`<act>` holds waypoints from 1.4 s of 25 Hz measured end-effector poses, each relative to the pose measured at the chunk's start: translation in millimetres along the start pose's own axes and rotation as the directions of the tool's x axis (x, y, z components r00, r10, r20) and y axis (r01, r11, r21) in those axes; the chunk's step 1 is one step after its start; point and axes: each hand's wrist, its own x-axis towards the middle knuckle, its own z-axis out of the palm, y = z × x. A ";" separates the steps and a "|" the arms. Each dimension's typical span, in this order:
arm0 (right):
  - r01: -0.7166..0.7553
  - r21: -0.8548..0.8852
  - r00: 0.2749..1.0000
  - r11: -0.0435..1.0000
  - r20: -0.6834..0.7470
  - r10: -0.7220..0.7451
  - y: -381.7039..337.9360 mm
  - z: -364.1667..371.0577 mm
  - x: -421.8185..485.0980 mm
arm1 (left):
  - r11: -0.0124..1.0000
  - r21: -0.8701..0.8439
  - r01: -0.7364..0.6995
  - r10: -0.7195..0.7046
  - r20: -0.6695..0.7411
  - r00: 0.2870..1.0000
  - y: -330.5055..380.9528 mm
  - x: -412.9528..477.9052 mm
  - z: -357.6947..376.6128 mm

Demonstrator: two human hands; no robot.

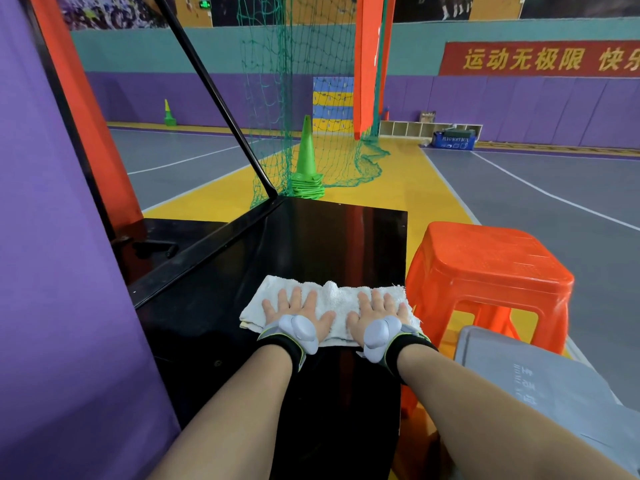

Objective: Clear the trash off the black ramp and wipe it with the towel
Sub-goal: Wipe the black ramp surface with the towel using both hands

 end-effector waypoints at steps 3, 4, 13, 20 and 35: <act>-0.022 -0.002 1.000 1.000 0.021 0.022 -0.2 1.6 14.8 | 1.000 0.003 -0.013 0.013 -0.002 1.000 2.5 11.4 5.5; -0.029 -0.005 0.999 1.000 0.017 0.029 0.6 2.6 18.9 | 1.000 0.002 -0.014 0.014 0.000 1.000 3.9 15.0 6.5; 0.007 0.015 0.999 1.000 -0.042 -0.007 16.2 -0.1 60.8 | 1.000 0.001 -0.009 0.009 0.003 1.000 25.1 60.9 13.9; 0.014 -0.019 0.997 1.000 -0.077 -0.015 27.6 -3.3 119.8 | 1.000 -0.008 -0.030 0.030 -0.056 0.998 45.8 124.7 21.3; 0.005 -0.076 0.992 0.997 -0.123 -0.015 58.5 -8.2 283.2 | 0.994 -0.071 -0.082 0.077 -0.071 0.995 89.9 282.1 26.1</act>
